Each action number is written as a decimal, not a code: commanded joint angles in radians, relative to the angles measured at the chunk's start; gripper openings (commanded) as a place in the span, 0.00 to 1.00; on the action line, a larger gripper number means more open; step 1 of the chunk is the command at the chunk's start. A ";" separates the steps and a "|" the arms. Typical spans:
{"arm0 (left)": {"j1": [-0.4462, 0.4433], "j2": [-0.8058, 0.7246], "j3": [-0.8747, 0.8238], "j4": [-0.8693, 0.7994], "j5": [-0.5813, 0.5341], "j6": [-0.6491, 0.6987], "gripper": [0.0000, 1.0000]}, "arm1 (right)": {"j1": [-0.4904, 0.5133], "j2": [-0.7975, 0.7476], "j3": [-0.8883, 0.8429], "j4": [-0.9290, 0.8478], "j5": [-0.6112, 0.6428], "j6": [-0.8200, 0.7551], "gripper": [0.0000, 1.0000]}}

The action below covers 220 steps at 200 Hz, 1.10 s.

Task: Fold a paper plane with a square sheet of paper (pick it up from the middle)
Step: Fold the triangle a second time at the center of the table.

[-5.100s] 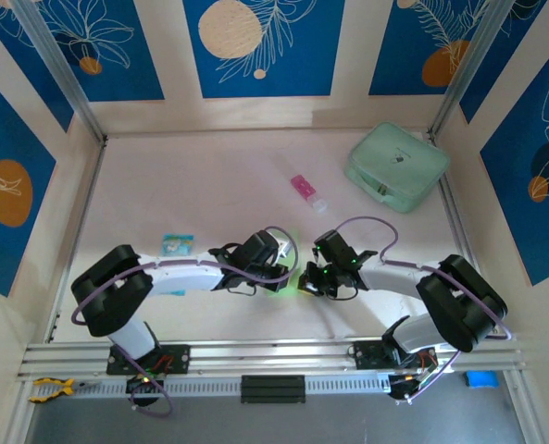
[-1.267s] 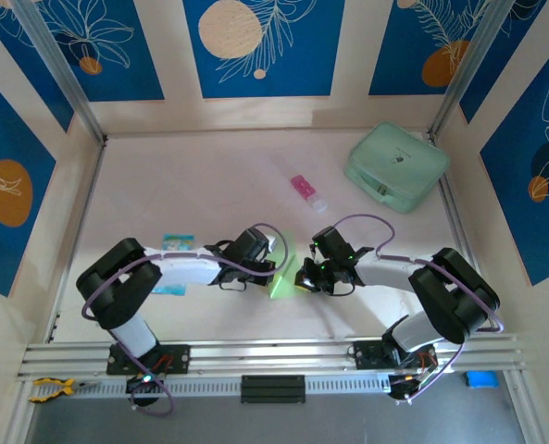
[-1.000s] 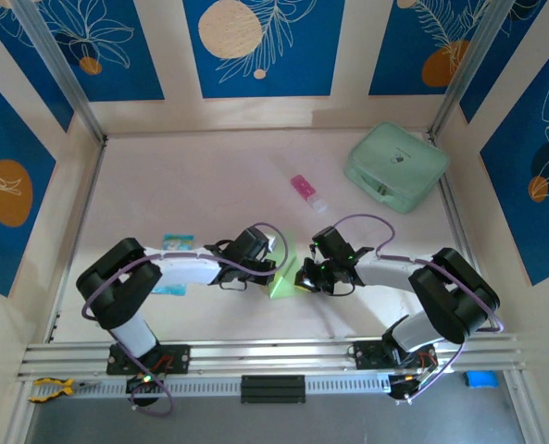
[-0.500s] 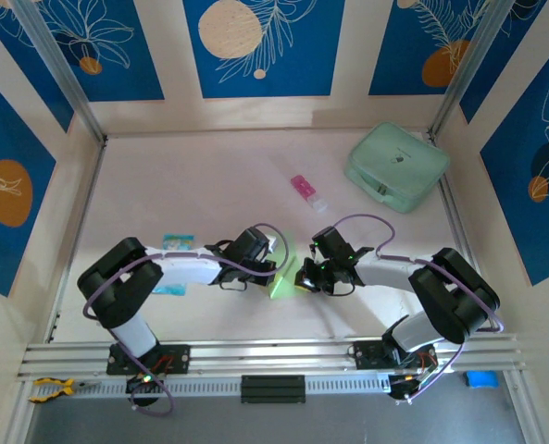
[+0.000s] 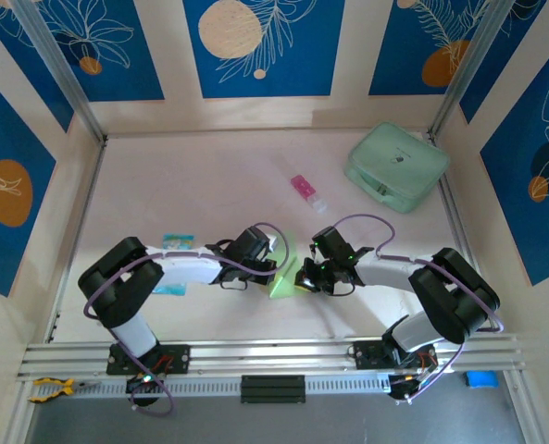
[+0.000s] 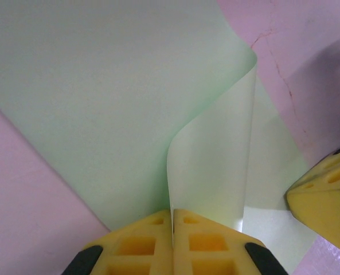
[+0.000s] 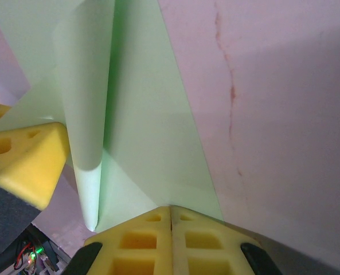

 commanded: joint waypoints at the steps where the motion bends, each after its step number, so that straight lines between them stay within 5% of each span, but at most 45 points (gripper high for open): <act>1: 0.015 -0.005 0.012 -0.021 -0.015 0.013 0.08 | -0.002 0.020 0.000 -0.085 0.023 -0.018 0.02; 107: 0.015 0.037 0.007 -0.008 0.033 0.003 0.07 | -0.001 0.009 0.006 -0.078 0.020 -0.020 0.03; 220: 0.015 0.052 0.005 -0.007 0.058 -0.004 0.06 | -0.005 -0.005 0.051 0.194 -0.072 0.061 0.03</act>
